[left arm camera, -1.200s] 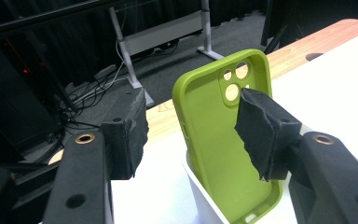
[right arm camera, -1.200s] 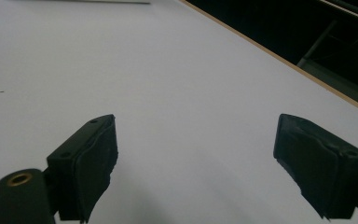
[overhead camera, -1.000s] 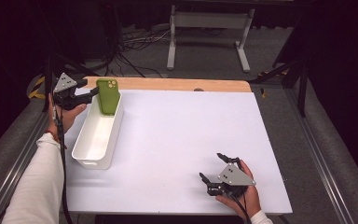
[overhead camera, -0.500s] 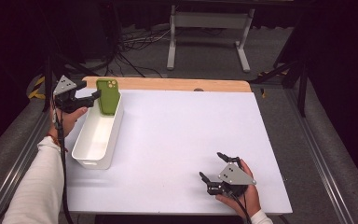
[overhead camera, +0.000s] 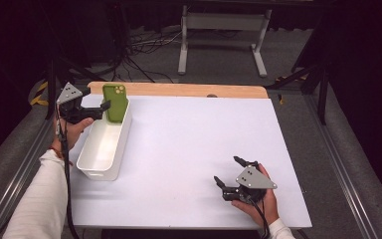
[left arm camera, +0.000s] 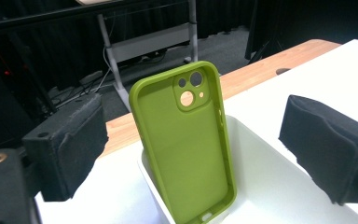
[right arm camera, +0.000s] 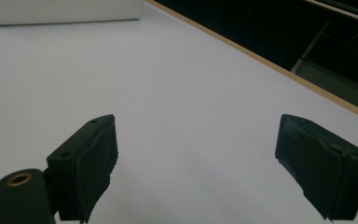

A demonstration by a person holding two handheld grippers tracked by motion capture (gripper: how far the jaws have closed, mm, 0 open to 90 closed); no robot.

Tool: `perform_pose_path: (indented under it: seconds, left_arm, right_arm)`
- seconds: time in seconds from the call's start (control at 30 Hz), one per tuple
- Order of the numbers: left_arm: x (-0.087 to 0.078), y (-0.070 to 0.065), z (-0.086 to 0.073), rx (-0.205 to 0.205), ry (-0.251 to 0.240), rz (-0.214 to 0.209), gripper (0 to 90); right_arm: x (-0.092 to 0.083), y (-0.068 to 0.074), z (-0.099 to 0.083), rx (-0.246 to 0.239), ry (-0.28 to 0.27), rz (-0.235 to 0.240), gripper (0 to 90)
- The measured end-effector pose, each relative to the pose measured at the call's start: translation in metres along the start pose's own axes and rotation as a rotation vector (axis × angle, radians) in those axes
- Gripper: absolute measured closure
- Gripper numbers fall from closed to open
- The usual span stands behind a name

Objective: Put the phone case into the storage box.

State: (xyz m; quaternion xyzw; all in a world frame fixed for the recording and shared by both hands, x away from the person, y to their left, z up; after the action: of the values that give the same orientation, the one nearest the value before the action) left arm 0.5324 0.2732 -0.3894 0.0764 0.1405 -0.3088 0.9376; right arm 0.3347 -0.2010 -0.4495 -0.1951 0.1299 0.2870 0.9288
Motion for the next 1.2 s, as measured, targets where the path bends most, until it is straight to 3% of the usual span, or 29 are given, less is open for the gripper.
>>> perform_pose_path:
  seconds: [0.53, 0.7, 0.83, 1.0, 1.2]
  left_arm:
    - [-0.010, -0.019, 0.004, 0.031, -0.018, -0.010, 4.9]
    - [-0.018, -0.025, 0.006, 0.001, -0.039, -0.019, 5.8]
    - [-0.023, -0.036, 0.008, 0.032, -0.044, -0.028, 5.5]
    - [-0.028, -0.049, 0.005, 0.008, -0.074, -0.043, 5.7]
    - [-0.033, -0.056, 0.003, 0.026, -0.086, -0.052, 5.6]
  right_arm:
    - [0.001, -0.014, 0.015, 0.008, -0.042, -0.010, 10.5]
    - [-0.001, -0.014, 0.014, 0.013, -0.039, -0.015, 10.5]
    - [-0.003, -0.010, 0.014, 0.002, -0.040, -0.016, 10.5]
    - [-0.003, -0.007, 0.015, -0.014, -0.034, -0.018, 10.8]
    - [-0.002, -0.007, 0.016, -0.007, -0.039, -0.021, 10.8]
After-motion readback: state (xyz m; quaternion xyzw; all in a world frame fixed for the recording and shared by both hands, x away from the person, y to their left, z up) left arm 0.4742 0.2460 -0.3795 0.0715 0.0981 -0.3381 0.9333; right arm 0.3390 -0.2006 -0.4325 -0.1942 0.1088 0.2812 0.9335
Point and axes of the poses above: each handheld gripper's, and its own axes: x roughly forward along the jaws, z roughly out of its top, y roughly to its left, the point moved 4 cm from there along x, roughly forward along the jaws, and after that the axes turned 3 degrees about -z, right-handed, at the moved point
